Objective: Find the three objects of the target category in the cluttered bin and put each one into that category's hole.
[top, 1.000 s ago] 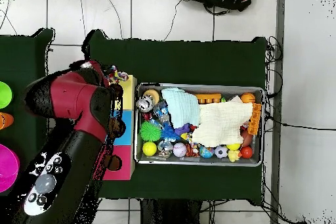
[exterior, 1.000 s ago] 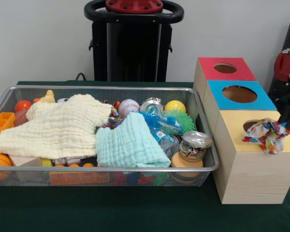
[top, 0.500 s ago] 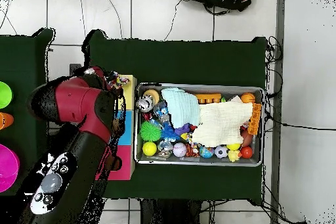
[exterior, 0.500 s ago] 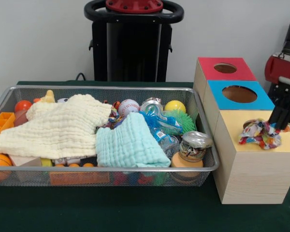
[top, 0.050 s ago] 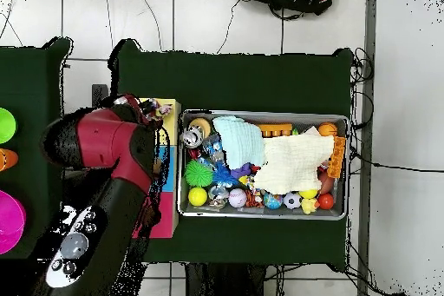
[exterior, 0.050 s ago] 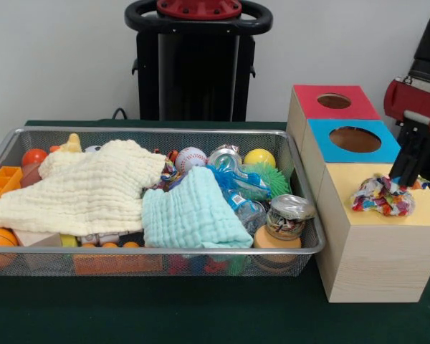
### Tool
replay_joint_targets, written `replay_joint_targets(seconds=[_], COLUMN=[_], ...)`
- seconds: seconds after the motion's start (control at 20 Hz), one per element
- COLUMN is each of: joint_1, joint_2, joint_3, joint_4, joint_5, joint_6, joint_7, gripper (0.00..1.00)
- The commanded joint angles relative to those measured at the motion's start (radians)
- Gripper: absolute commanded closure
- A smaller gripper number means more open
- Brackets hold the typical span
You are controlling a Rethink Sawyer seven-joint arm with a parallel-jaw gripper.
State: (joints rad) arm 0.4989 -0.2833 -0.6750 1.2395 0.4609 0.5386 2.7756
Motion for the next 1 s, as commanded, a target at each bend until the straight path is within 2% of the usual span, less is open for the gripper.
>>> replay_joint_targets(seconds=[0.05, 0.3, 0.55, 1.0], joint_1=[-0.064, -0.058, -0.063, -0.018], joint_2=[-0.048, -0.061, -0.050, 0.017], joint_3=[0.213, 0.234, 0.267, 0.242], joint_4=[0.183, 0.254, 0.285, 0.262], joint_5=[-0.069, -0.116, -0.149, -0.163], joint_6=[-0.050, -0.104, -0.191, -0.247], joint_7=[-0.052, -0.046, -0.027, 0.053], gripper=[1.00, 1.00, 1.00, 1.00])
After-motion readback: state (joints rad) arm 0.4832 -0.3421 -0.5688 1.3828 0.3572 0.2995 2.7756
